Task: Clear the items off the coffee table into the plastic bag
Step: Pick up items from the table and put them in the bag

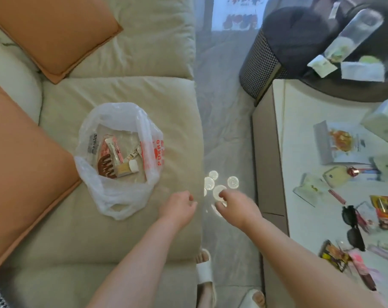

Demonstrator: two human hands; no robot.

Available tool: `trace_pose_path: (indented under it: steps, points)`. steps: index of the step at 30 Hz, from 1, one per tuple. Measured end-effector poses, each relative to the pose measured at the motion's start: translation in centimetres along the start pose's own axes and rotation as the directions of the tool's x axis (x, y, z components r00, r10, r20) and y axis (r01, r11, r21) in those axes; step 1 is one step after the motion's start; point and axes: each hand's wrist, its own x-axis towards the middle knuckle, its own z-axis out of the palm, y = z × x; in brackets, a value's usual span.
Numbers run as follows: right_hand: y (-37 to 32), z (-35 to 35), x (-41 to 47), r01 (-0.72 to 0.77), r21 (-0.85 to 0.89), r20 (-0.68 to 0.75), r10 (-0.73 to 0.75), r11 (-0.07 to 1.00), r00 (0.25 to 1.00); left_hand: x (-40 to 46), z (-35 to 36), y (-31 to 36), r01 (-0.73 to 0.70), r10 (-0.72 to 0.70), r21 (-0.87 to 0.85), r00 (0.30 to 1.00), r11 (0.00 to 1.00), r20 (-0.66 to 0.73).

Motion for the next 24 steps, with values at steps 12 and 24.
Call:
trace_pose_path:
  steps: [12, 24]
  points:
    - [20.5, 2.8, -13.4, -0.307, 0.215, -0.037, 0.322, 0.927, 0.946, -7.0, 13.2, 14.8, -0.279, 0.229, 0.221, 0.946, 0.934, 0.228]
    - [35.8, 10.2, -26.1, -0.535, 0.410, 0.032, 0.575, 0.739, 0.818, -14.4, 26.7, 25.1, -0.490, 0.342, 0.354, 0.849, 0.797, 0.404]
